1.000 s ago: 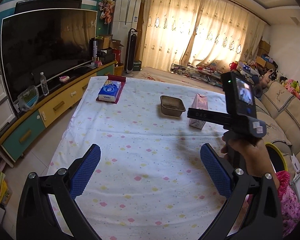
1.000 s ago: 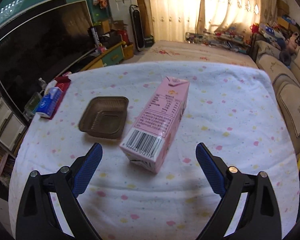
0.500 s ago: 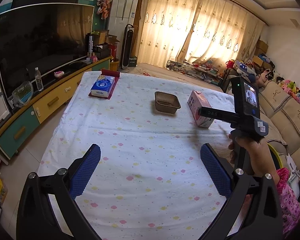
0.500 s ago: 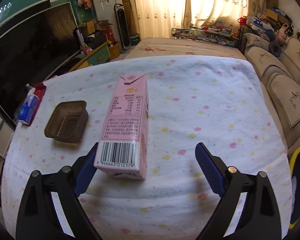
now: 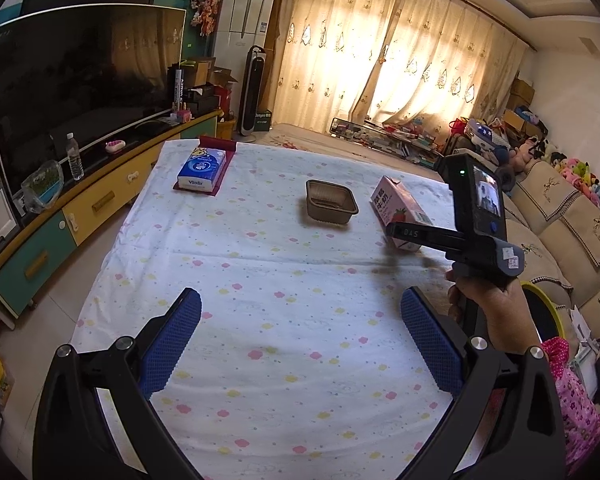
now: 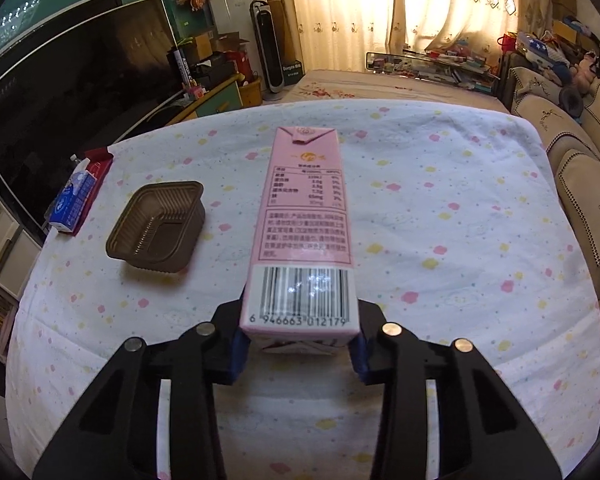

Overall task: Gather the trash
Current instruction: 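Carry the pink carton over the bin and open the right gripper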

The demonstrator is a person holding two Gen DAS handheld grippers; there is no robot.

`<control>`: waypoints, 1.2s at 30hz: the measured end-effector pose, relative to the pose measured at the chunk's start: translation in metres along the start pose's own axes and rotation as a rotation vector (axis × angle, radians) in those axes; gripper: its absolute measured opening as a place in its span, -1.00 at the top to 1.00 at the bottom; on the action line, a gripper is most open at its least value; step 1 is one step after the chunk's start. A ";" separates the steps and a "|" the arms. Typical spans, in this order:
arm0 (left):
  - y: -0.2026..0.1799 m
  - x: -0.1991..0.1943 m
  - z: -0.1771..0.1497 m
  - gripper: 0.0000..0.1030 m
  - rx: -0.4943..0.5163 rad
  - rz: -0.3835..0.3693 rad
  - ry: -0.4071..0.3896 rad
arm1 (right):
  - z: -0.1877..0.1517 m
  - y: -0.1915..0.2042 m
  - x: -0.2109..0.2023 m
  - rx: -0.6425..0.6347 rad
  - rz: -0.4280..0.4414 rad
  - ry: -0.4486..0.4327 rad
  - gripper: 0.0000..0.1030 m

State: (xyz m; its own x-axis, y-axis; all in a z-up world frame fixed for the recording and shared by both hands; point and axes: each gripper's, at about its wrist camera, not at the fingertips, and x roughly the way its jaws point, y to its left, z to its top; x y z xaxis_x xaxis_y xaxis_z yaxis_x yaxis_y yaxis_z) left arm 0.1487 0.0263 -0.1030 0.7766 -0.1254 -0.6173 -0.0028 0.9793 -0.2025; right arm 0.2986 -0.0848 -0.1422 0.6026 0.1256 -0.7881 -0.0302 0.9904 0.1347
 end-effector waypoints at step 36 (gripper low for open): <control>-0.060 0.004 0.002 -0.91 0.113 -0.037 0.011 | -0.132 -0.284 -0.180 0.335 -0.244 -0.107 0.26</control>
State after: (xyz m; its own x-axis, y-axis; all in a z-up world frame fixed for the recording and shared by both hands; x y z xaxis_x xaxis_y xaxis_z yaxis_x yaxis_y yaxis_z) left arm 0.1537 -0.0322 -0.0921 0.7680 -0.1627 -0.6194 0.0970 0.9856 -0.1386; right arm 0.0930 -0.3814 -0.1177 0.6400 -0.1341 -0.7566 0.3732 0.9150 0.1535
